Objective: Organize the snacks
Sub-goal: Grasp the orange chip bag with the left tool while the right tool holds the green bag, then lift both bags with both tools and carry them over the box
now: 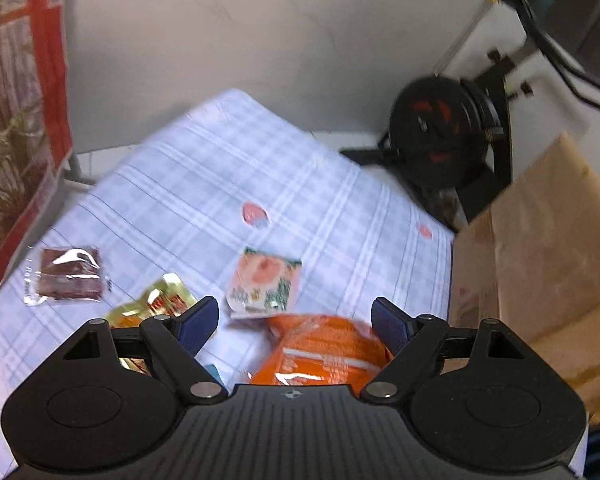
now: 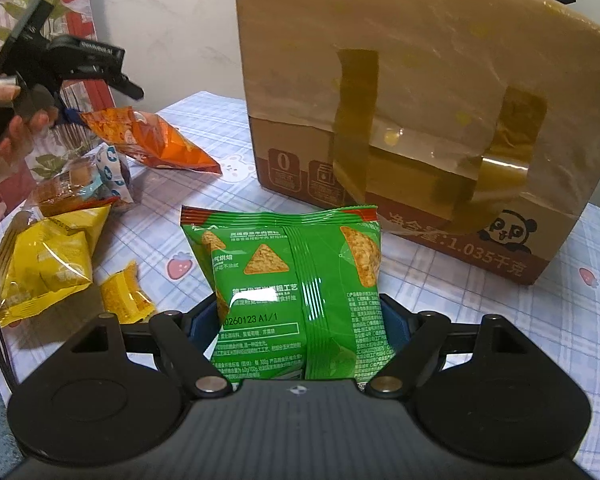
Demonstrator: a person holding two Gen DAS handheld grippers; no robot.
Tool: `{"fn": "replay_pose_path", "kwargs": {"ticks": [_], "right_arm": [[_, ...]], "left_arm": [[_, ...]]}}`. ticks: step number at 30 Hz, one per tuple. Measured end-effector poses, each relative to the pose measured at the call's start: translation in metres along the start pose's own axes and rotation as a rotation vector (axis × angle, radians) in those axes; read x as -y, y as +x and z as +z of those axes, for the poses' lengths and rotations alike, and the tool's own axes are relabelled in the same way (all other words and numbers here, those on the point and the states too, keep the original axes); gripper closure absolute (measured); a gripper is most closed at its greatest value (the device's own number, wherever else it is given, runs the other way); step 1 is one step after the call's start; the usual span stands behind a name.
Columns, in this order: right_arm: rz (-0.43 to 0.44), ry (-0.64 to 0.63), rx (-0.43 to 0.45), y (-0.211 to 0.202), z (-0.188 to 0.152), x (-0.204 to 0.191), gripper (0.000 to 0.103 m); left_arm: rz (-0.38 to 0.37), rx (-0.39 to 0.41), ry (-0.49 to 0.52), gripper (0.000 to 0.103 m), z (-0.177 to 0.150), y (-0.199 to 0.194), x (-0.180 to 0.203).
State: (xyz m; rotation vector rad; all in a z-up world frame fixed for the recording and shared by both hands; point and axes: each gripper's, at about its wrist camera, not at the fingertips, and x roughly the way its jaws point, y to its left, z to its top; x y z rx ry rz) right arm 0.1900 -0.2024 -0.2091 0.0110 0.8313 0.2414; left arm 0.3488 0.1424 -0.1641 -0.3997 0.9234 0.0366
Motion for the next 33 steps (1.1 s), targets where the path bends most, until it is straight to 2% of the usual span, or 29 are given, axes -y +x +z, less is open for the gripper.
{"fn": "replay_pose_path", "kwargs": {"ticks": [3,6,13,17,20,25,28,33], "right_arm": [[-0.002,0.001,-0.001,0.001,0.001,0.001,0.021],[0.003,-0.005,-0.005,0.003,0.002,0.001,0.021],[0.009,-0.013,-0.008,0.001,0.0,0.001,0.021],[-0.015,0.003,-0.02,0.001,-0.002,0.006,0.021],[-0.026,0.009,-0.025,-0.001,-0.004,0.008,0.021],[-0.027,0.018,-0.021,-0.006,-0.006,0.01,0.021],[-0.026,0.025,-0.021,-0.006,-0.007,0.011,0.021],[-0.025,0.028,-0.018,-0.008,-0.009,0.011,0.021]], "left_arm": [[-0.048,-0.02,0.044,0.018,-0.012,0.002,0.009],[-0.06,-0.022,0.107,0.019,-0.023,-0.001,0.023],[-0.035,0.002,0.42,0.021,-0.064,-0.015,0.074],[-0.038,0.006,0.527,0.022,-0.089,-0.016,0.102],[-0.063,-0.014,0.536,0.022,-0.102,-0.016,0.115],[-0.142,-0.037,0.52,0.029,-0.113,-0.023,0.122],[-0.116,-0.037,0.494,0.037,-0.111,-0.016,0.117],[-0.088,-0.036,0.471,0.037,-0.109,-0.007,0.116]]}}
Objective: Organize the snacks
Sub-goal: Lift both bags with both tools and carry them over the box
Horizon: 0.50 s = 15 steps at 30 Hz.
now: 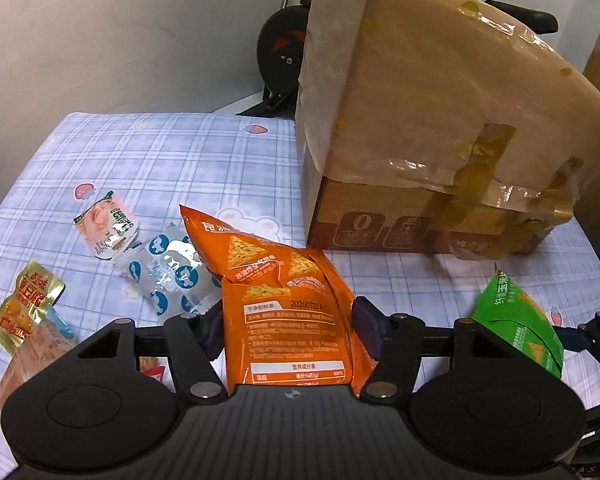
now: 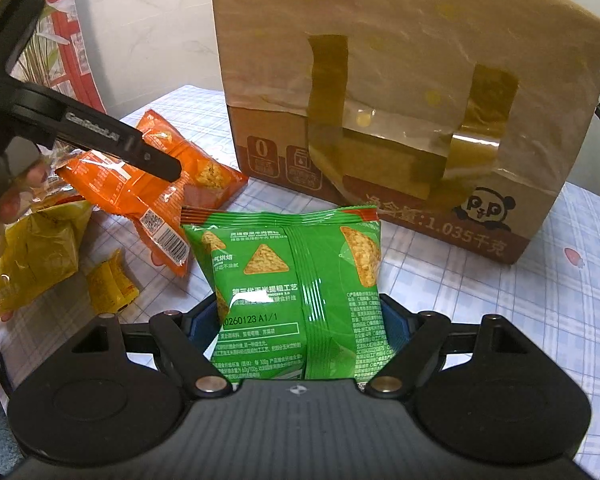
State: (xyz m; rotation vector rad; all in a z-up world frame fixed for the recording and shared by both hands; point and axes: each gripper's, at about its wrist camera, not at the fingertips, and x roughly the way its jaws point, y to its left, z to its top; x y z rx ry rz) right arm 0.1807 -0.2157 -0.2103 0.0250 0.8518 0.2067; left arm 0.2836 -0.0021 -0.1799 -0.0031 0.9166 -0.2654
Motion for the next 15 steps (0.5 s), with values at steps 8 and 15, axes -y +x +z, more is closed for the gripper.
{"fn": "replay_pose_path", "kwargs": {"ticks": [8,15], "right_arm": [[-0.012,0.018,-0.003,0.003,-0.001,0.003,0.021],[-0.042,0.042,0.048,-0.006,0.0,0.008,0.022]], "left_arm": [[-0.006,0.059,0.06,0.052,-0.003,-0.002,0.009],[0.034,0.181,0.125,0.053,-0.018,-0.039,0.021]]}}
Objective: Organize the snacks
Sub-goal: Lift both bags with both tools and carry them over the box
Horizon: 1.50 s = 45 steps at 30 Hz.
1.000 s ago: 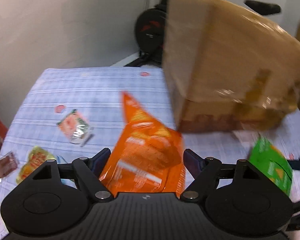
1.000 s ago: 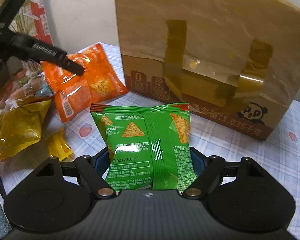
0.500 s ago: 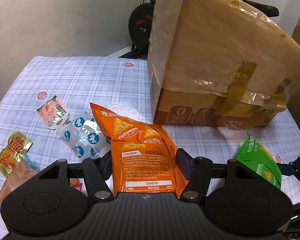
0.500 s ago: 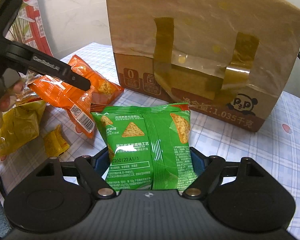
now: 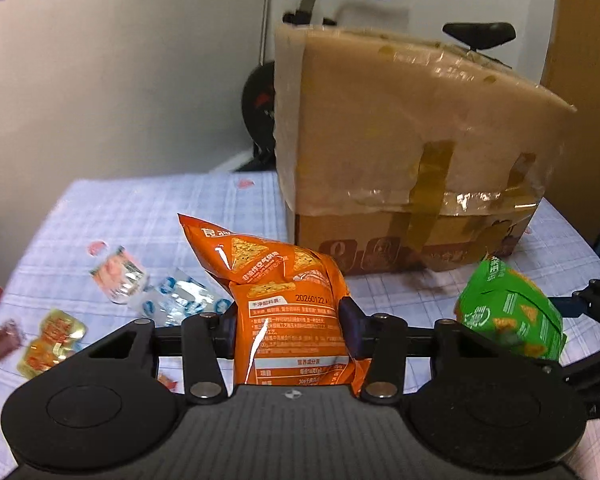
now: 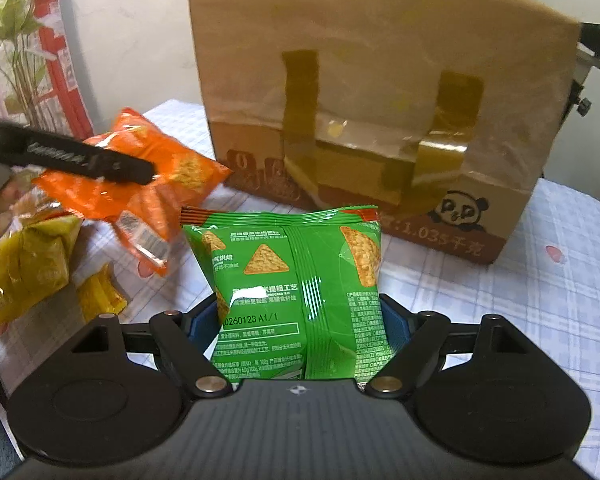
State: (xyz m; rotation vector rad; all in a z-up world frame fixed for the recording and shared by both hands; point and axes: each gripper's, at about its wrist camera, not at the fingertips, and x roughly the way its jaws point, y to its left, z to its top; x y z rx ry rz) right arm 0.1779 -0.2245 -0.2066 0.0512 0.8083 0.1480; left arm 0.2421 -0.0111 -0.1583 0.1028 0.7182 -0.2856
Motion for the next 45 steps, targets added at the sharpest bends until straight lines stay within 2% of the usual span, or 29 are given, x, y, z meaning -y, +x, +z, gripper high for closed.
{"fn": "replay_pose_path", "kwargs": {"ticks": [10,21,31,38,45], "right_arm": [[-0.025,-0.017,0.058,-0.022,0.003,-0.004,0.022],[-0.067,-0.024,0.198,-0.071,0.033,0.006,0.022],[-0.086,-0.046,0.345,-0.118,0.085,0.016,0.022],[-0.082,-0.026,0.423,-0.128,0.135,0.042,0.022],[-0.136,-0.047,0.436,-0.096,0.184,0.073,0.022]], "left_arm": [[-0.016,0.034,-0.022,0.053,0.008,-0.034,0.013],[-0.09,0.192,-0.034,0.053,0.04,-0.077,0.037],[-0.113,0.328,-0.019,0.052,0.099,-0.107,0.055],[-0.103,0.37,-0.011,0.052,0.148,-0.092,0.071],[-0.05,0.309,0.006,0.052,0.193,-0.04,0.076]]}}
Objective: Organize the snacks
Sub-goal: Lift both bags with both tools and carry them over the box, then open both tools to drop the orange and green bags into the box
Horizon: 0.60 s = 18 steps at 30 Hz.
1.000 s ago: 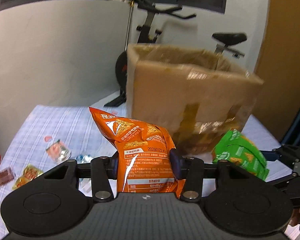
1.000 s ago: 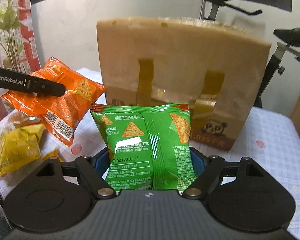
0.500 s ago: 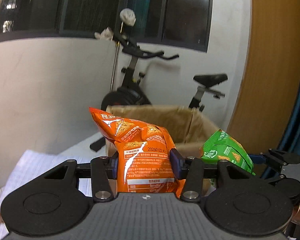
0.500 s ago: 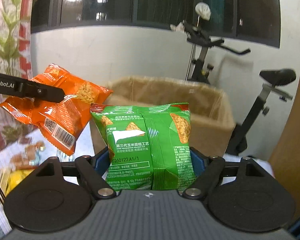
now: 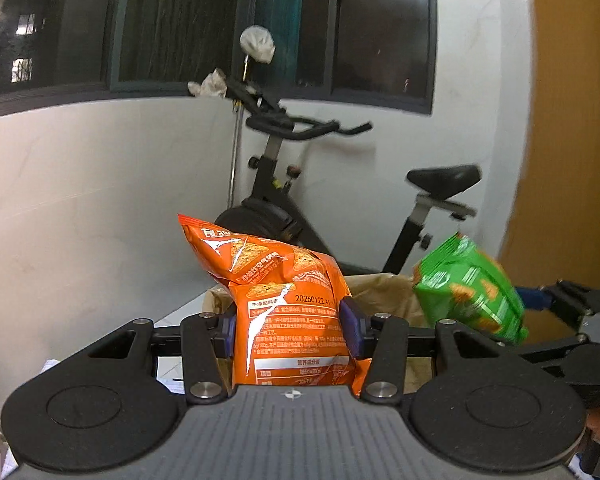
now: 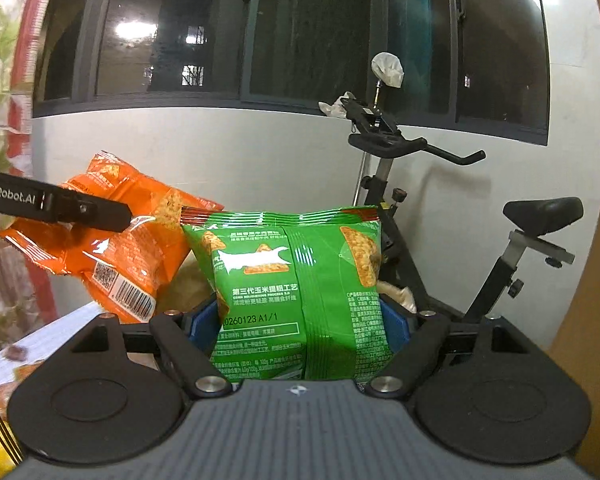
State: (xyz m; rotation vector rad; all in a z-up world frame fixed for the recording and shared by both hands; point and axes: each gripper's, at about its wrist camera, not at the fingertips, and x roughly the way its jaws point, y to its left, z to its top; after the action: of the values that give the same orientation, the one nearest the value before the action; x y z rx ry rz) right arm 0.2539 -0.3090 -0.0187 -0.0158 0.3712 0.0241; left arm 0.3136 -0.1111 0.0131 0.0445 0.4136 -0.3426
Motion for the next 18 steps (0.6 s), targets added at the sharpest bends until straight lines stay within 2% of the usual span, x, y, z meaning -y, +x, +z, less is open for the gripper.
{"fn": "replay_pose_path", "kwargs": {"ticks": [6,11,18], "right_arm": [[-0.016,0.038,-0.032,0.046,-0.003,0.022,0.022],[-0.012,0.08,-0.07,0.073,-0.011,0.032,0.022],[-0.026,-0.014,-0.097,0.086,-0.017,0.018,0.019]], "left_arm": [[0.02,-0.065,0.014,0.052,0.005,0.045,-0.002],[0.014,-0.103,0.056,0.051,0.002,0.065,-0.001],[0.034,-0.141,0.133,0.039,-0.01,0.076,0.007]]}}
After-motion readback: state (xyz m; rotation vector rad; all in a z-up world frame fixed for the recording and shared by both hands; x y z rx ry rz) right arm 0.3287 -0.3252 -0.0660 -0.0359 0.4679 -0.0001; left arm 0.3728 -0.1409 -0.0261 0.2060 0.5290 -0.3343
